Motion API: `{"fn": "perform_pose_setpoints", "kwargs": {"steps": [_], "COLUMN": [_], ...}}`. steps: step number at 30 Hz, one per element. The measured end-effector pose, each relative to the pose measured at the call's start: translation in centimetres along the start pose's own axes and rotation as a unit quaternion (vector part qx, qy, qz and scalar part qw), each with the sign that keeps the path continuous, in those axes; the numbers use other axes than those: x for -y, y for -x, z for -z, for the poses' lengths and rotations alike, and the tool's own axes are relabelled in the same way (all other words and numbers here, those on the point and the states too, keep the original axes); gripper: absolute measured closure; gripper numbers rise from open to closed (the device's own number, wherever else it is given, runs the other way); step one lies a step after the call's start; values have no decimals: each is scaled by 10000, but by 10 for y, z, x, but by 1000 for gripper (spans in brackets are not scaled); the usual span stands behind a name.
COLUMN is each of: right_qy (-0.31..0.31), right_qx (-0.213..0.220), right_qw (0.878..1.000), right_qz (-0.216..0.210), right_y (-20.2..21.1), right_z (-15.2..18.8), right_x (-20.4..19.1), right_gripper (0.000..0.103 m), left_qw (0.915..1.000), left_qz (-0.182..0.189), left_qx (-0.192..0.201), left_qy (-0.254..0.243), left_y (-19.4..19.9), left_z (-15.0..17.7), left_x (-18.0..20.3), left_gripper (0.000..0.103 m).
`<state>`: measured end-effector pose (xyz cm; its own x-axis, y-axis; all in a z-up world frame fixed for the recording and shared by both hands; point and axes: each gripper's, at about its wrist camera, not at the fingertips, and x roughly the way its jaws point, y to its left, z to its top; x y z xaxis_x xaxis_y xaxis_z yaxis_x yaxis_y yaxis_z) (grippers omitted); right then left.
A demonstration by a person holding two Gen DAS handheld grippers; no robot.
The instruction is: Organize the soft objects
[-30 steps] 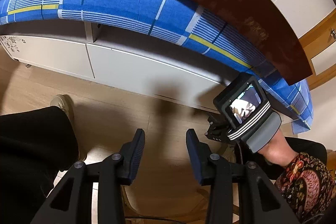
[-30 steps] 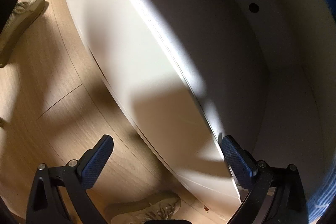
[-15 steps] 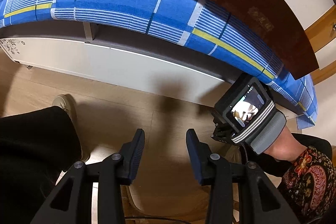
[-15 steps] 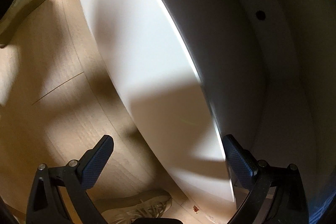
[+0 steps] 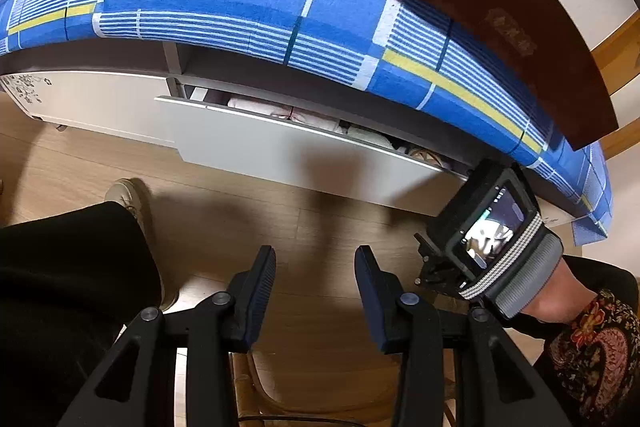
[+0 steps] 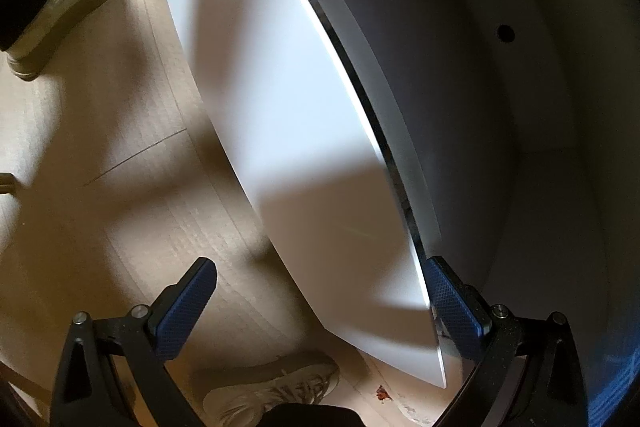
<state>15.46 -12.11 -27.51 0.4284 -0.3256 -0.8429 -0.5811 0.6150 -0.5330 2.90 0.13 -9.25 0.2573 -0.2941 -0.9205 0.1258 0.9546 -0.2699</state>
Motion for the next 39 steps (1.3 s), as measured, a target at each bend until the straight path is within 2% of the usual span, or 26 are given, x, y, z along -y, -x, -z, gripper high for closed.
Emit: {"fn": "perform_pose_setpoints", "kwargs": {"steps": [7, 9, 11, 14, 17, 23, 25, 28, 32, 36, 39], "right_qy": [-3, -1, 7, 59, 109, 105, 137, 172, 122, 152, 173], "right_qx": [29, 42, 49, 49, 60, 76, 71, 72, 79, 78, 82], "right_qw": [9999, 9999, 9998, 9998, 9998, 9996, 9996, 9996, 9995, 9994, 9994], "right_qz": [-131, -154, -179, -208, -181, -253, -239, -232, -279, -295, -300], "right_y": [12, 13, 17, 21, 25, 31, 32, 32, 28, 24, 30], "right_z": [7, 8, 10, 13, 16, 20, 22, 21, 18, 22, 23], "right_x": [-3, -5, -6, -10, -14, -17, -19, -16, -14, -15, -14], "right_gripper": [0, 0, 0, 0, 0, 0, 0, 0, 0, 0, 0], "left_qw": [9989, 9979, 9968, 9951, 9912, 9737, 9704, 9682, 9575, 9537, 9491], "left_qz": [-291, -378, -405, -472, -632, -1048, -1044, -875, -1021, -867, -758], "left_qx": [-173, -245, -296, -296, -371, -611, -673, -925, -1095, -1146, -857], "left_qy": [-316, -465, -615, -818, -1100, -1928, -2073, -2153, -2466, -2641, -2934], "left_y": [-17, -23, -29, -37, -50, -83, -94, -108, -129, -126, -106], "left_z": [-7, -11, -16, -27, -36, -51, -58, -61, -62, -75, -85], "left_x": [4, 7, 10, 14, 20, 35, 37, 36, 43, 59, 75], "left_gripper": [62, 58, 45, 43, 42, 40, 40, 25, 25, 25, 25]}}
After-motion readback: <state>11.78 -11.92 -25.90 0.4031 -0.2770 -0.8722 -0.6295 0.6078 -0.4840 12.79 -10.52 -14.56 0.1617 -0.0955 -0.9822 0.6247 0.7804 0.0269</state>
